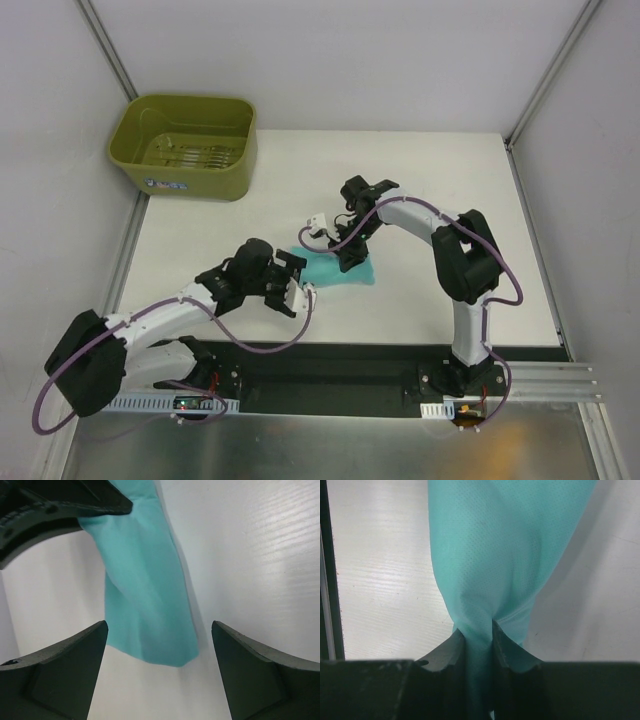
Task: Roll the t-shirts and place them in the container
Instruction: Roll the T-shirt to the center of the board.
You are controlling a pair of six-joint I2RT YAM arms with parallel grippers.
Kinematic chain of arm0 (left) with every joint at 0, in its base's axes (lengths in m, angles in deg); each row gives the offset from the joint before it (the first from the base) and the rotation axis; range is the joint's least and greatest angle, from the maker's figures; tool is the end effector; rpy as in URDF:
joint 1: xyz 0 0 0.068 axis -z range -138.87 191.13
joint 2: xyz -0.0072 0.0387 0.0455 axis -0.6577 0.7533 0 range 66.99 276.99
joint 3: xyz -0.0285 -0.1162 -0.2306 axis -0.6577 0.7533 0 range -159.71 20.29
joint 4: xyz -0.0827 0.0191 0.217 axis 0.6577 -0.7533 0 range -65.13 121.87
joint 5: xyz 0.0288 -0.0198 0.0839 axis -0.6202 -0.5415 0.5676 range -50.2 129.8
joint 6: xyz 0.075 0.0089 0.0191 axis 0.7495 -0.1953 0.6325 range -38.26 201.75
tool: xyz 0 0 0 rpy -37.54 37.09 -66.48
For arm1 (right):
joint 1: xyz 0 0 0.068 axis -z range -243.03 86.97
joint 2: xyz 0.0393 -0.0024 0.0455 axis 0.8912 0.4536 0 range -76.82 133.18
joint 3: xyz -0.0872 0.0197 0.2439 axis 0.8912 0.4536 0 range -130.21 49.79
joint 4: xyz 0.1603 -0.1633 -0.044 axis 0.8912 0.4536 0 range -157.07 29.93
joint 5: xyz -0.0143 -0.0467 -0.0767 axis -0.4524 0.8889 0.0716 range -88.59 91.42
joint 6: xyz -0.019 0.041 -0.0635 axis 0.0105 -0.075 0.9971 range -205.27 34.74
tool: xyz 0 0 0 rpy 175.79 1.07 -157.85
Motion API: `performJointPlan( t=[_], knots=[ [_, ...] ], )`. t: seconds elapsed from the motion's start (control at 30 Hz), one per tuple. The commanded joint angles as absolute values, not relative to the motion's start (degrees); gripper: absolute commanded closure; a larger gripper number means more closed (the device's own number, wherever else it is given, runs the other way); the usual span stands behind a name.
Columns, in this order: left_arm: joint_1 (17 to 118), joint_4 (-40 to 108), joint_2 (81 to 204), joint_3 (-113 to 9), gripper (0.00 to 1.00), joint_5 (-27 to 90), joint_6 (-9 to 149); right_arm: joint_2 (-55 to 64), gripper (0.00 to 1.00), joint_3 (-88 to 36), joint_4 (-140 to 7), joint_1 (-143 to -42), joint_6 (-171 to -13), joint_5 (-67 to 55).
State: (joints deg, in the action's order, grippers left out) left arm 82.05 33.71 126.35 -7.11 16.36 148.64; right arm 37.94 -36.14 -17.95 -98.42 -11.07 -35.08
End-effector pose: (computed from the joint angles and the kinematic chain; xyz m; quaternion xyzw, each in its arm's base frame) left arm 0.1510 -0.1659 0.1987 0.7454 0.4178 -0.0617 0.5158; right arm 0.2773 0.2456 0.1654 -0.7907 0.5176 0.2606 0.1974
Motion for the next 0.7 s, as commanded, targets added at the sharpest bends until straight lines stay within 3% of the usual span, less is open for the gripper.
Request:
performJointPlan(
  t=[0.0,0.67],
  knots=[
    [82.3,35.9,134.5,-13.9,0.15,20.1,143.8,36.5,0.78,-37.1,-17.6,-98.4,-11.4,-36.7],
    [82.2,33.6,154.9,-21.7,0.19,26.5,146.9,35.1,0.78,-35.1,-18.6,-99.0,-9.6,-37.3]
  ],
)
